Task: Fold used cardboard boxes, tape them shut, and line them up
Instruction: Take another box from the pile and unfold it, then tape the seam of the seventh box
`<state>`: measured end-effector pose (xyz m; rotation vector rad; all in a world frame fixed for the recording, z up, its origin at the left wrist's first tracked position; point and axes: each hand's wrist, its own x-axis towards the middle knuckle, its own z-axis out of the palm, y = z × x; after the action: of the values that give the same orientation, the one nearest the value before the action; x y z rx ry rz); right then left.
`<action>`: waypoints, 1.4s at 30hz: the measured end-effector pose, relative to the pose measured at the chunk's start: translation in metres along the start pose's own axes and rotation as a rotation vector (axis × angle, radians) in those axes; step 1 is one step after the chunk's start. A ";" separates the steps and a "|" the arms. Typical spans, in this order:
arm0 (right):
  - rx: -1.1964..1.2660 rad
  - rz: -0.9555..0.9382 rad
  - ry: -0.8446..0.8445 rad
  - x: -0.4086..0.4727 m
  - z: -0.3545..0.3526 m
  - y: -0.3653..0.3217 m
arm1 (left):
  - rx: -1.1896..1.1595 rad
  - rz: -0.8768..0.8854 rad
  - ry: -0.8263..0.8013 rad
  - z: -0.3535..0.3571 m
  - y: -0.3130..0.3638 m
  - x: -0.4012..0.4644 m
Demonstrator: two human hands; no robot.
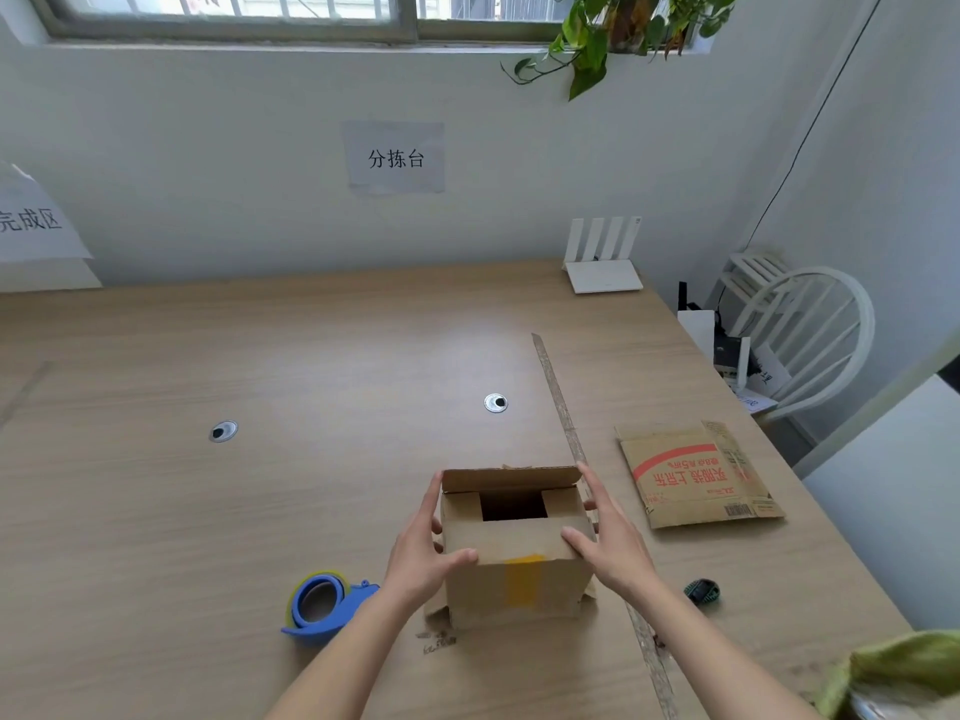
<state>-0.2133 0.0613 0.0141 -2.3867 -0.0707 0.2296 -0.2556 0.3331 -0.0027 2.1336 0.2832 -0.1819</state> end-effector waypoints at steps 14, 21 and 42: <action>-0.078 -0.007 -0.080 -0.033 0.026 0.038 | 0.176 0.055 -0.145 0.027 -0.028 -0.030; -0.118 -0.007 0.017 -0.040 0.044 0.038 | 0.176 0.080 -0.145 0.031 -0.036 -0.038; -0.635 -0.242 -0.040 -0.035 0.087 0.036 | 0.593 -0.028 0.094 -0.016 -0.127 -0.049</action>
<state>-0.2640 0.0894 -0.0679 -2.9660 -0.5166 0.1533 -0.3365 0.4070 -0.0845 2.7320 0.3444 -0.1994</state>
